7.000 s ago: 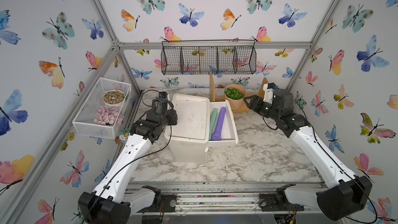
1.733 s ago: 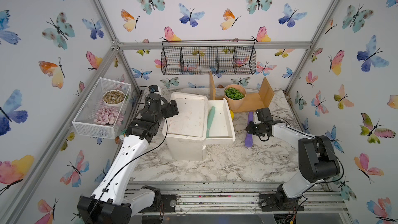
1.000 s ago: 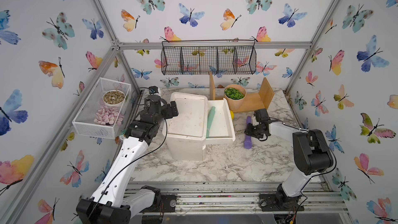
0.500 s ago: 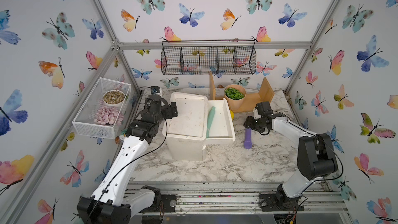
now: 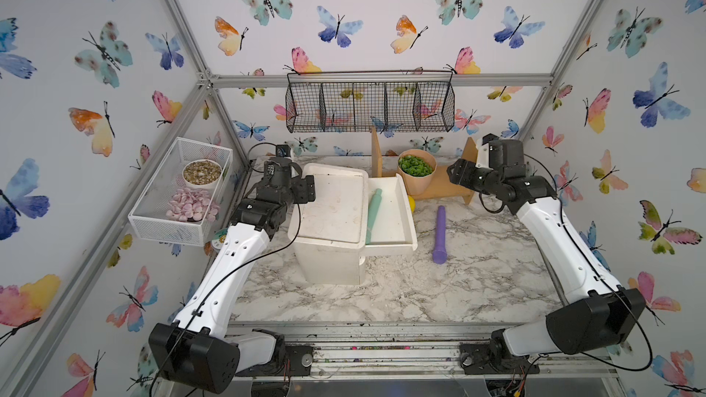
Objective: Take the microphone out of the drawer
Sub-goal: Place the microphone at the center of the board.
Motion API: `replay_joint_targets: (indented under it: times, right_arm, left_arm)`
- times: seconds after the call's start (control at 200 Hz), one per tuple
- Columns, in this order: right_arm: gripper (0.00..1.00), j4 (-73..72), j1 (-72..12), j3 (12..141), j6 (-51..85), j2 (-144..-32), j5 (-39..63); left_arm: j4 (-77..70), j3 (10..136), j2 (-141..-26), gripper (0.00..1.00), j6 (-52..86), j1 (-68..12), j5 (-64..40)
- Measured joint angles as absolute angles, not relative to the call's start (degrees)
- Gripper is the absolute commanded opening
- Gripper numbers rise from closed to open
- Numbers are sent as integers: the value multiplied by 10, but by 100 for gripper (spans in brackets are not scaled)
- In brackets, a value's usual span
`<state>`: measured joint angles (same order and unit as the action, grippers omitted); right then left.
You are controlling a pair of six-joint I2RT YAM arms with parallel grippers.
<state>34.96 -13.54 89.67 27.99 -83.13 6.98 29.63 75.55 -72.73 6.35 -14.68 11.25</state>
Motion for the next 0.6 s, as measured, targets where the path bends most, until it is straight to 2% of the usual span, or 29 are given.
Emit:
replay_joint_targets:
  times: [0.175,0.355,0.601]
  right_arm:
    - [68,370,-158,973,312,-843,102]
    - [68,399,-238,1056,336,-897,109]
    - [67,424,-322,1082,365,-951,114]
  left_arm:
    - [307,755,-728,79,58,-147,112]
    - [309,754,-728,77,54,-147,107]
    - [314,729,-726,75,53,-147,102]
